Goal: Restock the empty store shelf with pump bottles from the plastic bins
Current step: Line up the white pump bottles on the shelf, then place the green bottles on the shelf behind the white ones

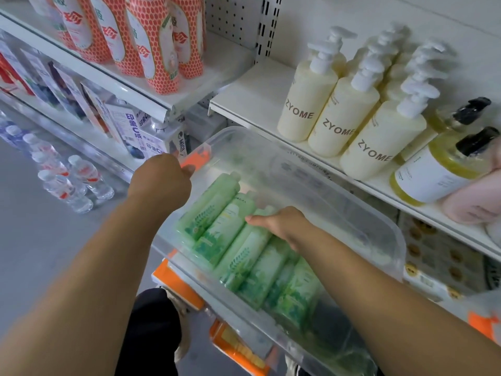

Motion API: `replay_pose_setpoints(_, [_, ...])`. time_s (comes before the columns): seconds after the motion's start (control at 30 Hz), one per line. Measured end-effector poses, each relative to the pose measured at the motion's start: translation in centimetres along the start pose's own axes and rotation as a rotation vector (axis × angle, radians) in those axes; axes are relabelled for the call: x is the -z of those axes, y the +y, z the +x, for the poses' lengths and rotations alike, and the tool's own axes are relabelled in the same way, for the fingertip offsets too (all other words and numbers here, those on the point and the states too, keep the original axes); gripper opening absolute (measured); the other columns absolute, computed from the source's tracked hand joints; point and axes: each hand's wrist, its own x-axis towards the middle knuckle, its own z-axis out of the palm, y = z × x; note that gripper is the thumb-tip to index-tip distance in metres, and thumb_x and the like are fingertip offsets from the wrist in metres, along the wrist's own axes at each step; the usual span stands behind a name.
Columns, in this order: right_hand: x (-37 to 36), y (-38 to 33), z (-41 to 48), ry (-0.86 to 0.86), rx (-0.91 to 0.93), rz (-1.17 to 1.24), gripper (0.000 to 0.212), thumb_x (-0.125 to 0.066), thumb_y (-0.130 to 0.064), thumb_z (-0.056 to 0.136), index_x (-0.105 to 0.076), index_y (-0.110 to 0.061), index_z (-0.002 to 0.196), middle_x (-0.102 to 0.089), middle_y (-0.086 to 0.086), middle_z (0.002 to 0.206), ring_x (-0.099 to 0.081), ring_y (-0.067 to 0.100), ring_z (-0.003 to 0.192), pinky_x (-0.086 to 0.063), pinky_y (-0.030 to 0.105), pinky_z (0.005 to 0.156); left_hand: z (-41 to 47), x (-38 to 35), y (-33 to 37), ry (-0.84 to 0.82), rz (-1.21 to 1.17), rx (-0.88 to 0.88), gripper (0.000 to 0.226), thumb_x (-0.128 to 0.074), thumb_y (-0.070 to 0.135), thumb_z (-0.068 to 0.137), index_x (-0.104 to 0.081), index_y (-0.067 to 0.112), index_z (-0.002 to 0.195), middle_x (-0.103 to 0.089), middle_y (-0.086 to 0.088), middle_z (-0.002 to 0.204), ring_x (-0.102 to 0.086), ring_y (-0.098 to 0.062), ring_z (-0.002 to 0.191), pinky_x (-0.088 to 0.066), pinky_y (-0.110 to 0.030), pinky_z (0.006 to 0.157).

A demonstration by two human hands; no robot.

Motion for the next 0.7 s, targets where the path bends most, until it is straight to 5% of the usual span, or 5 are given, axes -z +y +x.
replay_pose_setpoints(0.1, [-0.1,0.3,-0.2,0.016,0.059,0.020,0.061,-0.091,-0.052,0.066,-0.048,-0.017,0.093,-0.058,0.005,0.111,-0.060,0.024,0.104,-0.041,0.030,0.076,-0.3,0.2,0.0,0.001,-0.008,0.002,0.046,-0.045,0.039,0.100,-0.039,0.013,0.063,-0.041,-0.003,0.062,-0.048,-0.030,0.071,-0.038,-0.036,0.066])
replay_pose_setpoints(0.23, [-0.2,0.1,-1.4,0.046,0.162,0.062,0.057,-0.091,-0.044,0.067,-0.043,-0.017,0.083,-0.048,-0.002,0.082,-0.048,0.016,0.070,-0.037,0.028,0.061,-0.7,0.5,-0.7,0.008,-0.036,0.005,0.047,-0.047,0.038,0.100,-0.038,0.013,0.061,-0.041,-0.005,0.061,-0.058,-0.037,0.079,-0.039,-0.036,0.067])
replay_pose_setpoints(0.43, [-0.1,-1.4,-3.9,0.083,0.396,0.010,0.055,-0.094,-0.049,0.058,-0.068,-0.021,0.096,-0.070,-0.003,0.101,-0.068,0.013,0.096,-0.060,0.038,0.086,-1.1,0.9,-1.7,-0.014,-0.068,0.048,0.042,-0.050,0.036,0.101,-0.042,0.005,0.072,-0.040,-0.007,0.068,-0.051,-0.037,0.080,-0.036,-0.035,0.067])
replay_pose_setpoints(0.63, [3.1,-5.0,-8.3,0.217,0.640,0.072,0.029,-0.094,-0.024,0.067,-0.075,-0.017,0.089,-0.078,-0.008,0.083,-0.074,0.006,0.077,-0.057,0.023,0.068,-0.1,1.8,-2.5,-0.028,-0.165,0.089,0.049,-0.037,0.050,0.102,-0.061,0.011,0.085,-0.049,-0.008,0.068,-0.043,-0.021,0.057,-0.027,-0.029,0.051])
replay_pose_setpoints(0.7, [4.5,-6.7,-9.4,0.250,0.715,0.122,0.028,-0.092,-0.017,0.070,-0.076,-0.014,0.092,-0.079,-0.003,0.086,-0.075,0.012,0.082,-0.059,0.027,0.073,-0.3,2.2,-2.2,-0.044,-0.250,0.130,0.057,-0.031,0.055,0.102,-0.052,0.010,0.074,-0.046,-0.006,0.069,-0.046,-0.024,0.065,-0.032,-0.031,0.060])
